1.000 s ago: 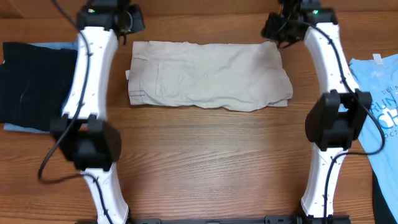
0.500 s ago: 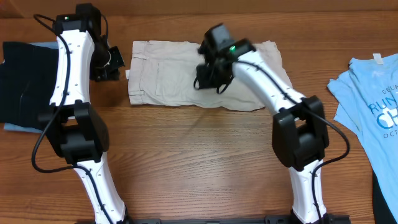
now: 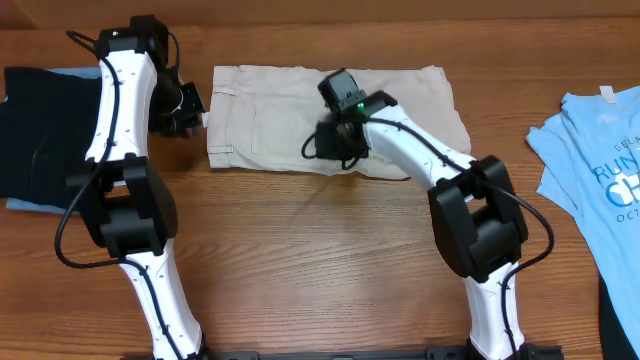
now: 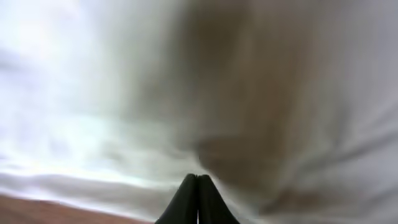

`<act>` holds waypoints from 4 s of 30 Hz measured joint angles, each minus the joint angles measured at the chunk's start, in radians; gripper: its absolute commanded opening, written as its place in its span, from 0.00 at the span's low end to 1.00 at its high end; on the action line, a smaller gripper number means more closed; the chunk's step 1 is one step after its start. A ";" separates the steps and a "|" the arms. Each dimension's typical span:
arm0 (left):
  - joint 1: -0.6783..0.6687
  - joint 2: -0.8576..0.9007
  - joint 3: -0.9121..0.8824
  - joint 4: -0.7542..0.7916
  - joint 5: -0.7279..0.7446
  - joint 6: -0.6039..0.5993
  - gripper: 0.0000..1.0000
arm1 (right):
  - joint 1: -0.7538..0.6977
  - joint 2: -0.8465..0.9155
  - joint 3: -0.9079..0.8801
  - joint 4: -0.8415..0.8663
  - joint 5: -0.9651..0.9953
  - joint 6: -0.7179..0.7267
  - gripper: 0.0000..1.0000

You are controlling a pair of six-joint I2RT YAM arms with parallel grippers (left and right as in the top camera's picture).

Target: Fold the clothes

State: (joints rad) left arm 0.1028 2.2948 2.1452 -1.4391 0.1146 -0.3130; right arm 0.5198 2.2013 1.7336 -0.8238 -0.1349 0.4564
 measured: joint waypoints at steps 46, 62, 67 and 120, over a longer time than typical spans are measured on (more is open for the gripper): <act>0.000 0.000 0.000 0.067 0.002 -0.005 1.00 | 0.000 0.217 0.209 0.153 0.212 -0.012 0.04; 0.000 0.000 0.000 0.068 0.002 -0.005 1.00 | -0.055 0.248 0.328 0.196 0.156 -0.035 0.04; 0.000 0.000 0.000 0.068 0.002 -0.005 1.00 | -0.055 0.323 0.349 0.208 0.112 -0.035 0.04; 0.000 0.000 0.000 0.068 0.005 -0.005 1.00 | -0.685 0.019 0.731 -0.853 0.035 -0.274 1.00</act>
State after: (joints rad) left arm 0.1028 2.2948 2.1452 -1.3712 0.1200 -0.3180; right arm -0.1650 2.2200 2.4641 -1.6772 -0.0994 0.1825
